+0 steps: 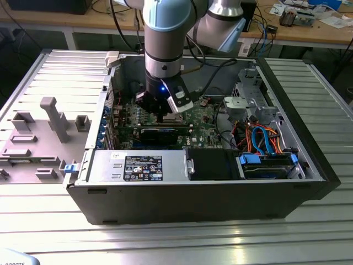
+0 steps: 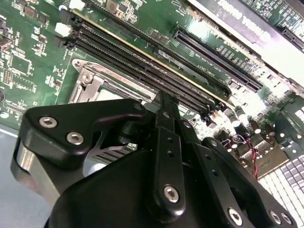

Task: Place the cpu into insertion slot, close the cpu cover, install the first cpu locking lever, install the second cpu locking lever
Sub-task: 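Install the second cpu locking lever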

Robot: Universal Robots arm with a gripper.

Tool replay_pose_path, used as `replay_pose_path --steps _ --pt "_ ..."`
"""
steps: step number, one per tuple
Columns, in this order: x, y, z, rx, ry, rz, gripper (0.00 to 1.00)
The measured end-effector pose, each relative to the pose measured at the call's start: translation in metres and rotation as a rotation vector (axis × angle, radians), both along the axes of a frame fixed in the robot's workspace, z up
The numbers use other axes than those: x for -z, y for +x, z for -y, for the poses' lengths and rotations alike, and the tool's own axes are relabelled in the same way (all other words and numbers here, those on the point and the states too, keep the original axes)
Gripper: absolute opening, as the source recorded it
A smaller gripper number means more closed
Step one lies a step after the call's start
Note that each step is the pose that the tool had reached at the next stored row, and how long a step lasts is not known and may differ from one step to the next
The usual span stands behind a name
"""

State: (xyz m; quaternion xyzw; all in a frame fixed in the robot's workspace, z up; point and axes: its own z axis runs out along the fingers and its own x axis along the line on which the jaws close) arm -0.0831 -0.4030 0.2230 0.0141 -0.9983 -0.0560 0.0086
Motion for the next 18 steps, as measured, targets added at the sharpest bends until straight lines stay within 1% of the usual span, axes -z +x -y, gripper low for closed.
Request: replay_pose_path --steps 2,14,18 --pt "0.0022 -0.0003 0.0000 0.004 0.0026 -0.0001 0.11" --pt "0.0030 -0.0003 0.0000 0.005 0.0026 -0.0004 0.11" --pt "0.0063 -0.0034 0.0000 0.005 0.0026 -0.0006 0.11"
